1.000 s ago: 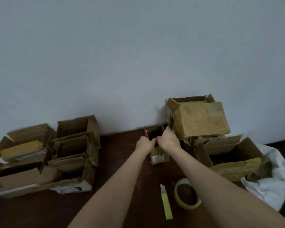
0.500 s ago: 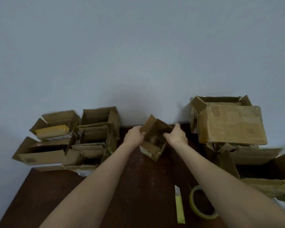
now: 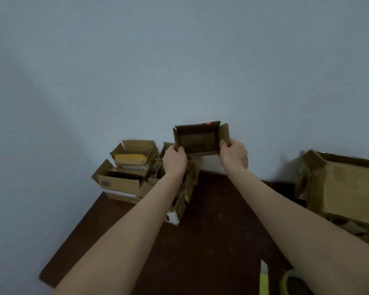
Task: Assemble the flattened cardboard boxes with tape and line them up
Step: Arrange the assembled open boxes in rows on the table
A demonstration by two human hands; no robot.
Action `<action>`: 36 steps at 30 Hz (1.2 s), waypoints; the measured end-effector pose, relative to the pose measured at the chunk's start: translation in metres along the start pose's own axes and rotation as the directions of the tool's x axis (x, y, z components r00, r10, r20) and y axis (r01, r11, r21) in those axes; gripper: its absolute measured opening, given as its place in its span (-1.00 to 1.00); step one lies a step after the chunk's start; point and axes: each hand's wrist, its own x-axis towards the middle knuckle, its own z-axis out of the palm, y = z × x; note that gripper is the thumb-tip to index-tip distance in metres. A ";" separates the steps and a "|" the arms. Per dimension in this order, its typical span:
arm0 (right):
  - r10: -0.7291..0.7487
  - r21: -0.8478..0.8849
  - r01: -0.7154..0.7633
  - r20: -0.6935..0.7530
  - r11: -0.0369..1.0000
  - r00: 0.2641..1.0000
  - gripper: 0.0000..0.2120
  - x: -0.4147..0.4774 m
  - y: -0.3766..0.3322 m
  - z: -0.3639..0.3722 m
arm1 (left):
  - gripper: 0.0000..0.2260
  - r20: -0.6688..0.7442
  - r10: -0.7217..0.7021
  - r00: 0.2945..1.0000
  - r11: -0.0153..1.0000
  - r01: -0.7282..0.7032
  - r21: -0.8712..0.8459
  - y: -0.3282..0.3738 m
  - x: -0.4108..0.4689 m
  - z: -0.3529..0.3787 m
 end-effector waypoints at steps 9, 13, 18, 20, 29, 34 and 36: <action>-0.153 0.037 0.151 0.378 0.988 0.913 -0.71 -0.078 -0.067 0.130 | -0.59 -0.398 -0.140 0.907 0.989 0.106 -0.106 -0.055 0.021 -0.166; -0.091 -0.006 0.113 0.551 0.994 0.830 -0.82 -0.120 -0.066 0.194 | -0.63 -0.492 -0.209 0.845 0.977 0.159 -0.143 -0.089 0.025 -0.225; 0.113 -0.059 -0.100 0.692 0.993 0.713 -0.89 -0.154 -0.038 0.255 | -0.76 -0.441 -0.350 0.826 0.936 0.328 -0.129 -0.153 0.032 -0.264; 0.197 -0.109 -0.168 0.674 0.980 0.712 -0.85 -0.157 -0.023 0.273 | -0.75 -0.400 -0.405 0.822 0.912 0.394 -0.114 -0.181 0.038 -0.267; 0.346 -0.306 -0.208 0.519 0.929 0.781 -0.86 -0.143 0.010 0.317 | -0.63 -0.032 -0.524 0.851 0.838 0.508 -0.201 -0.229 0.067 -0.240; 0.228 -0.459 0.050 0.530 0.887 0.817 -0.72 -0.137 0.000 0.309 | -0.49 -0.203 -0.495 0.845 0.860 0.510 0.027 -0.213 0.077 -0.240; 0.127 -0.462 0.153 0.520 0.874 0.844 -0.71 -0.131 -0.009 0.296 | -0.45 -0.301 -0.379 0.875 0.878 0.442 0.181 -0.193 0.079 -0.244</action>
